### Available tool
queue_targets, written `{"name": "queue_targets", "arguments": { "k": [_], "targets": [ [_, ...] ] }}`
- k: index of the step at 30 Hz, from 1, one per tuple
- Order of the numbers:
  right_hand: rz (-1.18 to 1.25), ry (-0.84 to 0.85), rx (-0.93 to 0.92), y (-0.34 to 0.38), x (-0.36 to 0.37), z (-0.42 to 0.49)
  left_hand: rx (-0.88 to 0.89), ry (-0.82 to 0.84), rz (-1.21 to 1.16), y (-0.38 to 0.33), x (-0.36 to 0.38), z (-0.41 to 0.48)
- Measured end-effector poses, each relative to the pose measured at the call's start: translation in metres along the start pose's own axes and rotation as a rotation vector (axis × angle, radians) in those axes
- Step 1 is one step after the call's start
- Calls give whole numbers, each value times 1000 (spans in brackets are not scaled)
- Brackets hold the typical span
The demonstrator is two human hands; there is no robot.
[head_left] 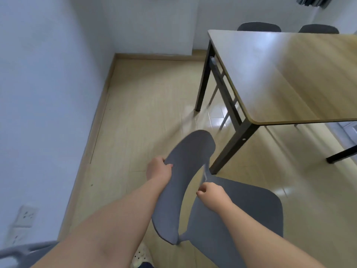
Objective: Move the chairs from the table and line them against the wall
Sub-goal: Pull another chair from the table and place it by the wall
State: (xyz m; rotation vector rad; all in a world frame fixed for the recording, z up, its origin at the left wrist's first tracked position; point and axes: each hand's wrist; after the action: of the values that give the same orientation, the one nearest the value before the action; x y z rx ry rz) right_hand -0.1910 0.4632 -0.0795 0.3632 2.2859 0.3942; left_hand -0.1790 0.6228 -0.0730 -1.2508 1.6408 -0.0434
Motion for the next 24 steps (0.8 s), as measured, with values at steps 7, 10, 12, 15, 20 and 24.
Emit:
{"name": "queue_targets", "arguments": {
  "k": [7, 10, 12, 15, 20, 24],
  "targets": [
    [-33, 32, -57, 106, 40, 14, -70, -79, -69, 62, -85, 50],
    [-69, 59, -87, 139, 53, 22, -100, -122, -100, 90, -113, 66],
    [-91, 76, -100, 161, 61, 25, -129, -157, -113, 108, -133, 75],
    [-112, 97, -125, 190, 73, 29, -174, -206, -126, 135, -162, 87],
    [-151, 128, -176, 238, 90, 38, -210, -262, -158, 168, -209, 101],
    [-210, 152, -228, 276, 108, 40, -172, -283, -112, 184, -240, 108]
  ]
}}
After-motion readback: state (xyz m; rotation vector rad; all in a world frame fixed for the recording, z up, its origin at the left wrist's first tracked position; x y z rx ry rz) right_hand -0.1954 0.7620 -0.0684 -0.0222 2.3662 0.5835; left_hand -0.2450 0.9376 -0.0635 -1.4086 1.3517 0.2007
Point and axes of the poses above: each hand's wrist, its own z-axis towards the middle knuckle, its own x-axis out of the palm, y = z × x, and after that the axes turned 2 degrees about -x, right-handed
